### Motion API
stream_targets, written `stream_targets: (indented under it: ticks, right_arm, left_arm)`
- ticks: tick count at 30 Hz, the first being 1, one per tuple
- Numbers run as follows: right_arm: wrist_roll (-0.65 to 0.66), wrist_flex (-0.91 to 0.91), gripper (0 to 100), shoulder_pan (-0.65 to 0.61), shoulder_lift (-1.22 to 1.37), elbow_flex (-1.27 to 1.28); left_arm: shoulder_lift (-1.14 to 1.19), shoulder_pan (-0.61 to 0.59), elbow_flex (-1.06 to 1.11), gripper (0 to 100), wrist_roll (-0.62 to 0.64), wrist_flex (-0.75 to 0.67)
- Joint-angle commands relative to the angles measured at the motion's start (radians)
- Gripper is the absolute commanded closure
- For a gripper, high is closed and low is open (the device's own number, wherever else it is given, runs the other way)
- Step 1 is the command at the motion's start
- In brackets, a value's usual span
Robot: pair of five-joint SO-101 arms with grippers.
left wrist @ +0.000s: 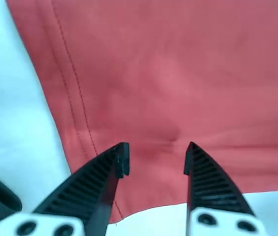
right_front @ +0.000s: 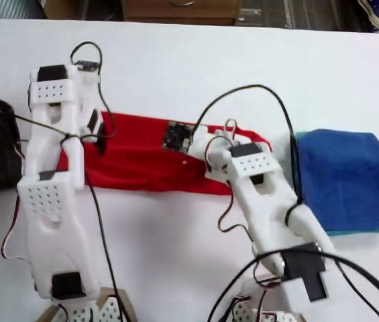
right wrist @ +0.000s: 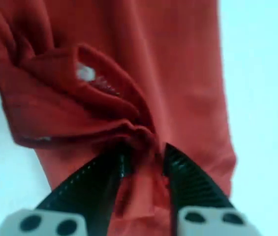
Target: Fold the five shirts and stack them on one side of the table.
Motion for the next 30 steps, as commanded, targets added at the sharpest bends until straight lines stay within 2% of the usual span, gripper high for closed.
stream_targets:
  ticks: [1,10,18,22,30]
  right_arm:
    - [-0.008,-0.016,82.5,0.005,0.039,-0.043]
    - [-0.012,0.012,86.8,0.031,0.022,-0.126]
    - [-0.233,0.160,87.2,-0.001,-0.147,-0.184]
    - [-0.252,0.254,98.8,-0.031,-0.183,-0.167]
    - [-0.269,0.278,97.9,-0.035,-0.182,-0.091]
  left_arm:
    - [-0.006,0.012,-0.001,79,0.002,0.017]
    - [-0.008,0.011,0.108,79,-0.002,-0.017]
    - [-0.008,0.008,0.116,79,-0.003,-0.044]
    - [-0.008,0.009,0.116,79,0.000,-0.069]
    - [-0.006,0.008,0.116,79,0.005,-0.161]
